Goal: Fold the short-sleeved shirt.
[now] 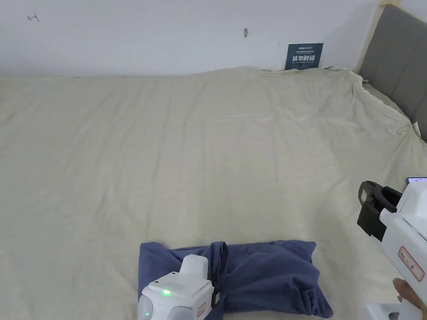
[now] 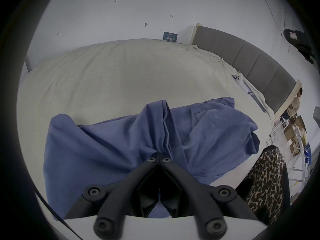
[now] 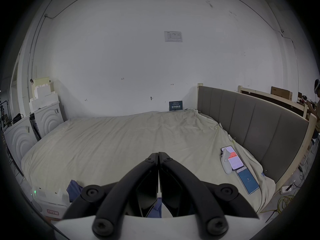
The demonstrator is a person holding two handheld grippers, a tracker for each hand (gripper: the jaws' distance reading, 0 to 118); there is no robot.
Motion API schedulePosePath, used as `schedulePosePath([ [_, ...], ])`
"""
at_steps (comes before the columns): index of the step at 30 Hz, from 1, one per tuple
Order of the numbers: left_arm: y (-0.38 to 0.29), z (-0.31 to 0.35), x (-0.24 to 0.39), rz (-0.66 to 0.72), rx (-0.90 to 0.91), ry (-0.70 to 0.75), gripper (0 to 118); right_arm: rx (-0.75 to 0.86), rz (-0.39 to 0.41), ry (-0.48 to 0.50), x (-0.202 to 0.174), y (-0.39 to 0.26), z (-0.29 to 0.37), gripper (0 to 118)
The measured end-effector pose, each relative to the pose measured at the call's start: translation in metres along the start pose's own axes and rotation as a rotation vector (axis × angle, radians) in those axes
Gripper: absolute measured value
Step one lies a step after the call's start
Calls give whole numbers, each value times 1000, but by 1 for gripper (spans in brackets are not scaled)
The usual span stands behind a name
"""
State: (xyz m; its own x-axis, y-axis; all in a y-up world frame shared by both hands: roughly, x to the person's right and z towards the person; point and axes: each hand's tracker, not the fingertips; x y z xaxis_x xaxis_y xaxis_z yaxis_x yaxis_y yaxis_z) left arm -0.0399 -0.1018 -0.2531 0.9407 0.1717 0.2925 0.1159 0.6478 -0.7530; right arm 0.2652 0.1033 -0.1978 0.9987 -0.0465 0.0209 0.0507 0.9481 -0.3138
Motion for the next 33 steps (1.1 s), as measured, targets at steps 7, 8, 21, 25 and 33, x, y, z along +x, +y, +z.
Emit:
schedulePosePath([
  [7, 23, 25, -22, 89, 48, -70, 0, 9, 6, 1, -1, 5, 2, 0],
  [8, 30, 33, -28, 102, 64, -82, 0, 12, 6, 1, 2, 5, 0, 0],
  [21, 80, 104, -142, 320, 46, -243, 13, 35, 5, 23, -5, 11, -2, 0],
  [25, 69, 94, -172, 386, -13, -220, 79, 27, 7, 25, -7, 7, -2, 0],
  [33, 36, 52, -204, 457, -157, -191, 92, 12, 5, 23, -6, 2, -6, 0],
])
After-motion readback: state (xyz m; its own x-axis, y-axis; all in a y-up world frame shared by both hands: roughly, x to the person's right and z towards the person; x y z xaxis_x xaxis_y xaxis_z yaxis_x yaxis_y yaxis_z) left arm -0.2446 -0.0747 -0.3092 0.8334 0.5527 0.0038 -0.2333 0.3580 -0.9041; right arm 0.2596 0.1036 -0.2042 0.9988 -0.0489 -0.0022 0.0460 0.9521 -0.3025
